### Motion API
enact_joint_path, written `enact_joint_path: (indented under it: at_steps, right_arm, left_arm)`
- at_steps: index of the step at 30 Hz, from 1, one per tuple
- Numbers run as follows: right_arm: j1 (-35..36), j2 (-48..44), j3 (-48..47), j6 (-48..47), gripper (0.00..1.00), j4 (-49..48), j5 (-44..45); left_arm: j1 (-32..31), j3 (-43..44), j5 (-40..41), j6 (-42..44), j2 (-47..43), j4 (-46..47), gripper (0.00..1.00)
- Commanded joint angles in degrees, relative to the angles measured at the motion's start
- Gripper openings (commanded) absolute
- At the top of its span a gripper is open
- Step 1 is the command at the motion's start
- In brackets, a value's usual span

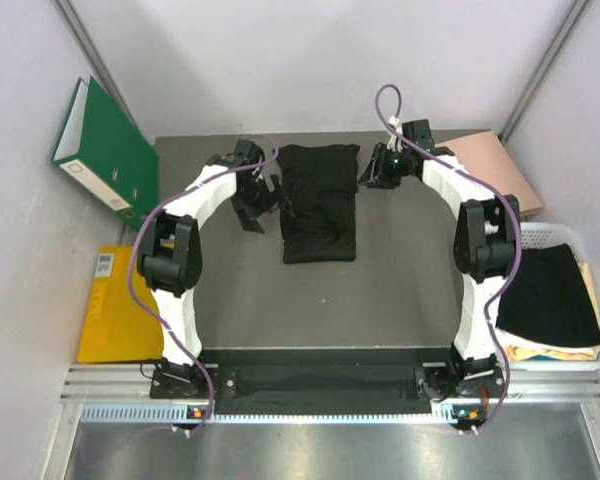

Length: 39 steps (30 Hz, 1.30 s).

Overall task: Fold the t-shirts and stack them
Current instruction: Fold the folded rectangular tshirt in 1/3 of the way

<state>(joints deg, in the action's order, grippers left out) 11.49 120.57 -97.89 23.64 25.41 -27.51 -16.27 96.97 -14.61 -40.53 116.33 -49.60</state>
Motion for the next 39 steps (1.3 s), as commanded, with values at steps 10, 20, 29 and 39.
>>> enact_joint_path:
  at_steps: [10,20,29,39]
  right_arm:
    - [15.4,-10.19,1.29,-15.99,0.0,15.19,3.24]
    - [20.07,-1.67,-1.69,-18.36,0.0,19.24,7.29]
    - [20.07,3.79,-6.7,-16.09,0.0,18.9,13.52]
    - [19.72,4.4,-11.18,-10.72,0.0,13.53,27.05]
  left_arm:
    - [0.27,-13.03,1.95,-0.69,-6.38,2.15,0.99]
    - [0.63,-10.66,1.6,0.45,-4.28,1.27,0.99]
    - [0.8,-10.75,0.55,0.45,-3.39,1.53,0.99]
    - [0.89,-12.33,1.25,2.04,-3.66,1.0,0.99]
